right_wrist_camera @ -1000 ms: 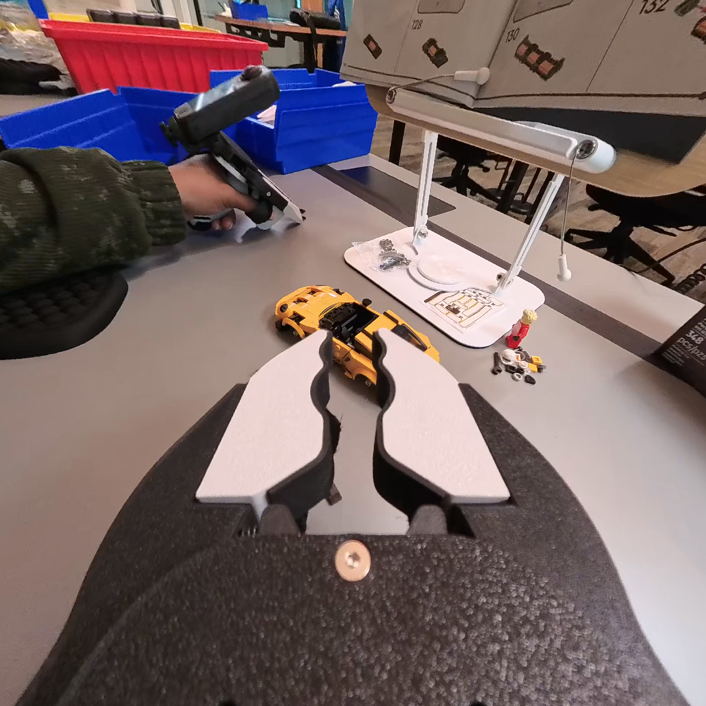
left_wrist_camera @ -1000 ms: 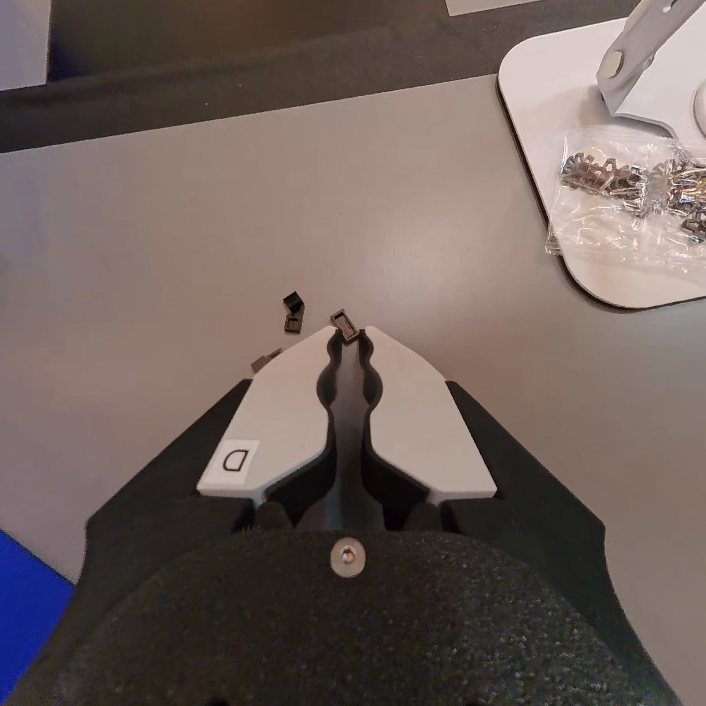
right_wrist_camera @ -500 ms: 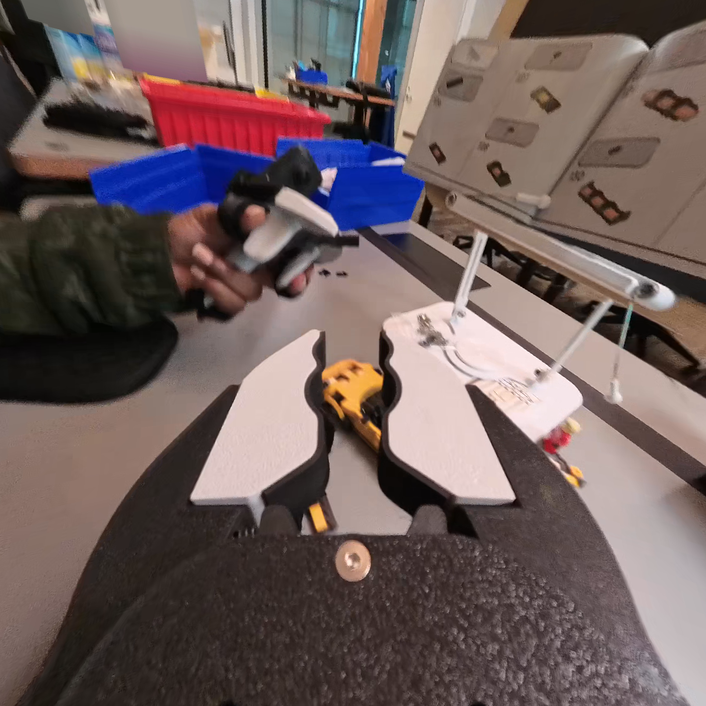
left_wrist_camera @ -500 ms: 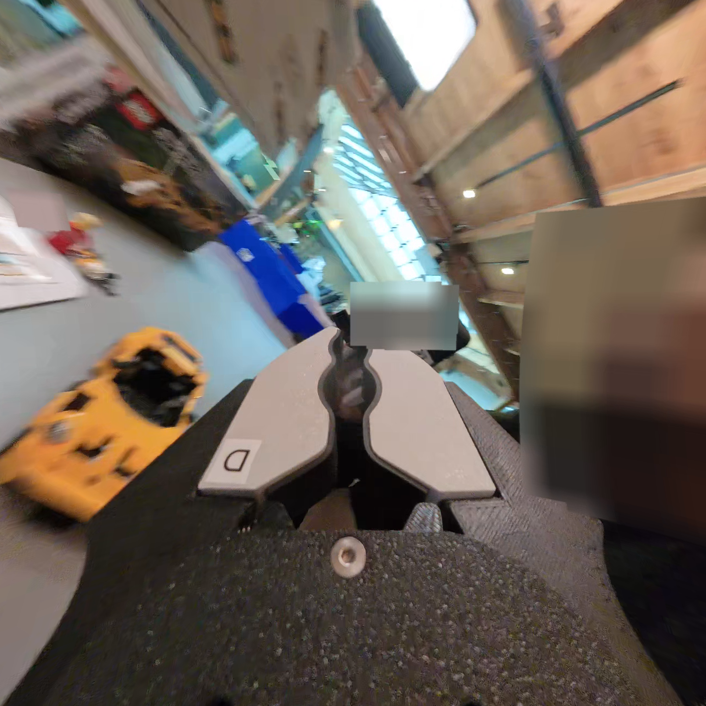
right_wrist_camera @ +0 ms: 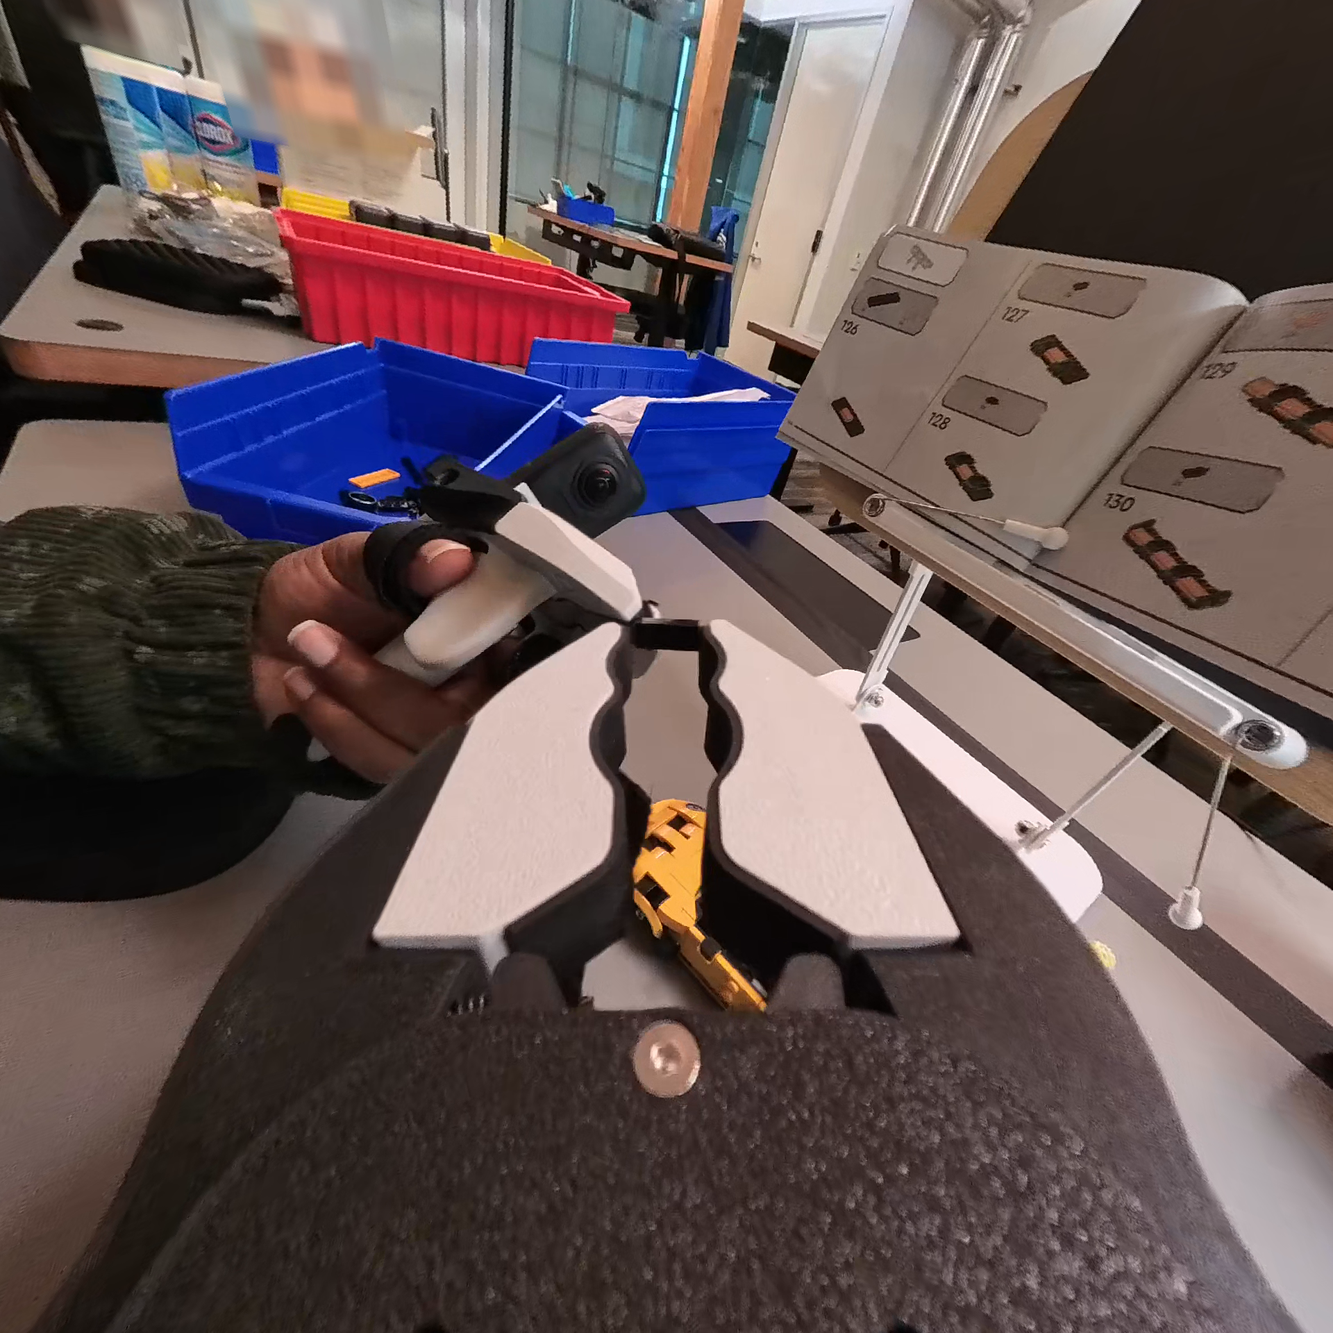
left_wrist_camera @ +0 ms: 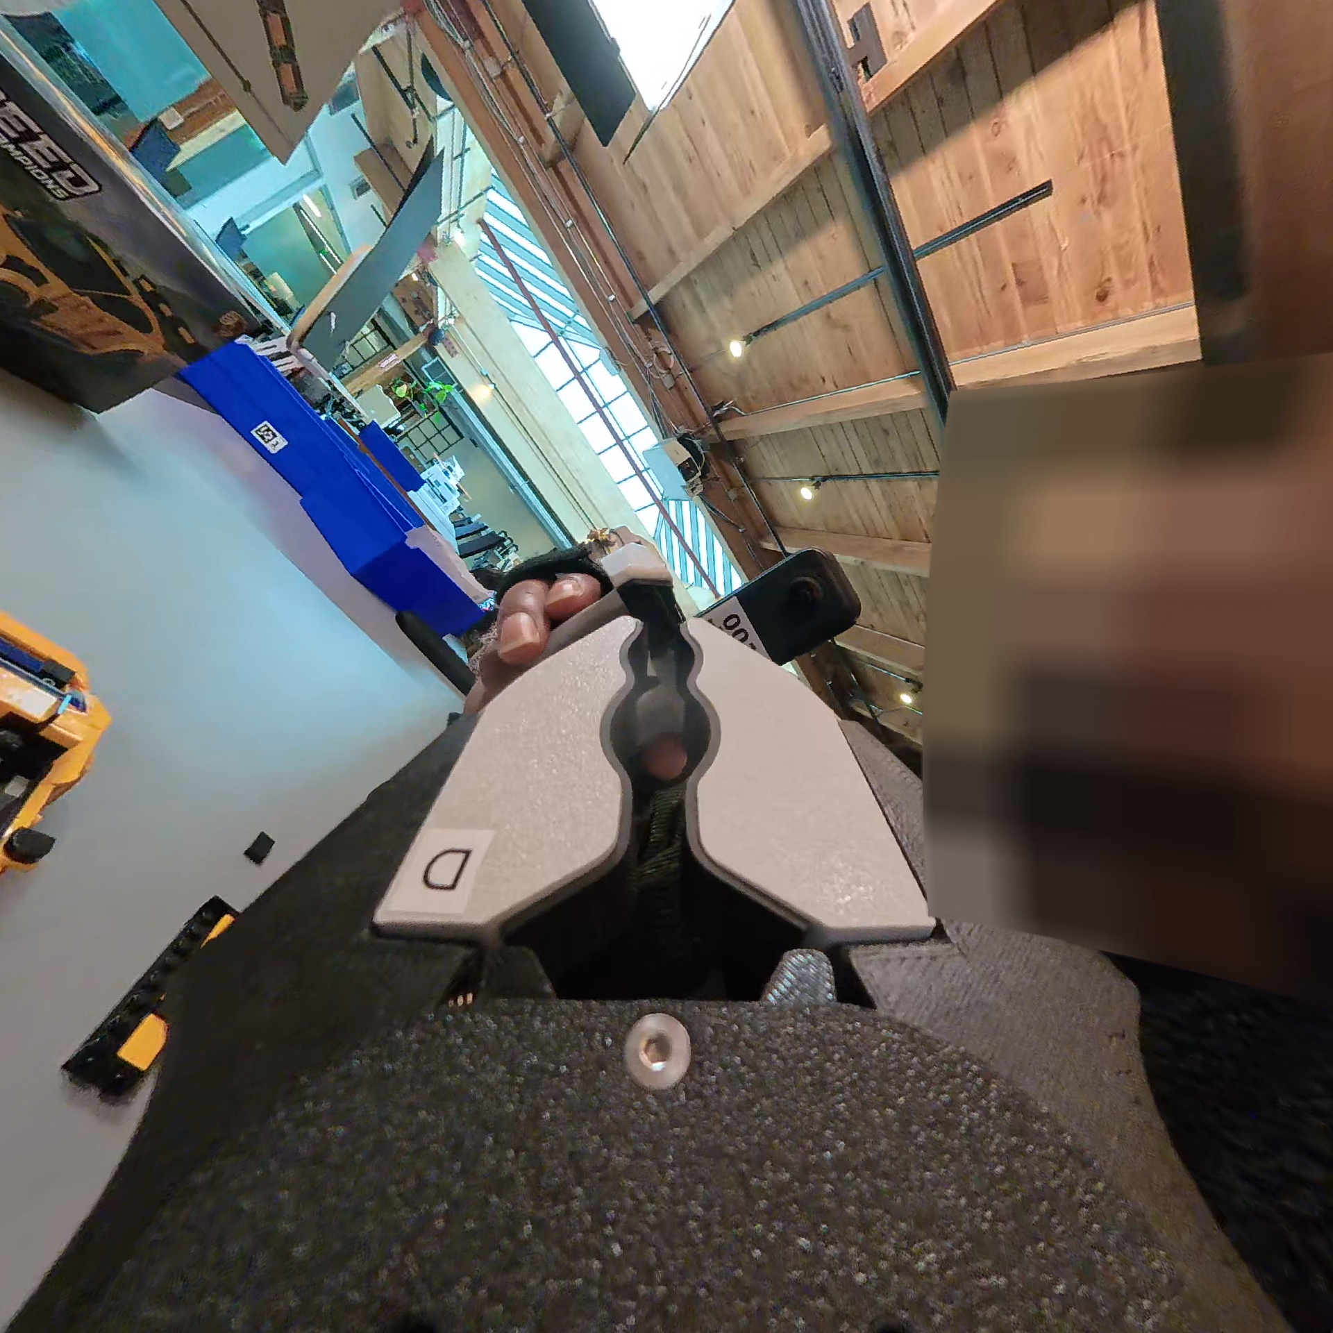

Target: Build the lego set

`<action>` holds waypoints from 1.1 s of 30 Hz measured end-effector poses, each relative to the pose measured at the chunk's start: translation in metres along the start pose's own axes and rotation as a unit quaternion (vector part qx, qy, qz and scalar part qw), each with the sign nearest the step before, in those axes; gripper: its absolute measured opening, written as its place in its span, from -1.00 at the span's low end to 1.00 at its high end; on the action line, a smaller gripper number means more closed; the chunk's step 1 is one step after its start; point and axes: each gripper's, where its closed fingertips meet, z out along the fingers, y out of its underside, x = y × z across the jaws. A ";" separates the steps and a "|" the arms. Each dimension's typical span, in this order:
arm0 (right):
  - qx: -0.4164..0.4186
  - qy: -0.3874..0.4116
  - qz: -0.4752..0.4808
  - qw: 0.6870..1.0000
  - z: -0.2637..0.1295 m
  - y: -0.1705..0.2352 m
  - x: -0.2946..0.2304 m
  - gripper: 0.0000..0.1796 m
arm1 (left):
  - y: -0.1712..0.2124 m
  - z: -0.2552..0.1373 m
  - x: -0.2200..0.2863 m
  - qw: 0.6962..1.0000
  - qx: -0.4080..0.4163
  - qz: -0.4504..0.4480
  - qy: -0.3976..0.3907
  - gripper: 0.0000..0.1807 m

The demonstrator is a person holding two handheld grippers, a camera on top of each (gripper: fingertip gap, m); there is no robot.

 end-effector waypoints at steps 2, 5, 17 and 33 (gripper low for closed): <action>-0.004 -0.001 -0.005 1.000 0.000 0.002 0.001 -0.82 | 0.000 0.000 -0.001 1.000 -0.001 0.000 -0.003 -0.92; -0.027 -0.018 -0.027 0.999 -0.004 0.005 0.001 -0.82 | 0.001 0.000 -0.004 1.000 -0.005 0.014 -0.016 -0.93; -0.461 -0.356 -0.265 0.768 -0.091 0.168 -0.031 -0.82 | -0.014 -0.041 -0.063 0.896 -0.081 0.301 -0.316 -0.91; -0.532 -0.421 -0.314 0.664 -0.105 0.195 -0.031 -0.81 | -0.006 -0.050 -0.078 0.873 -0.123 0.316 -0.349 -0.92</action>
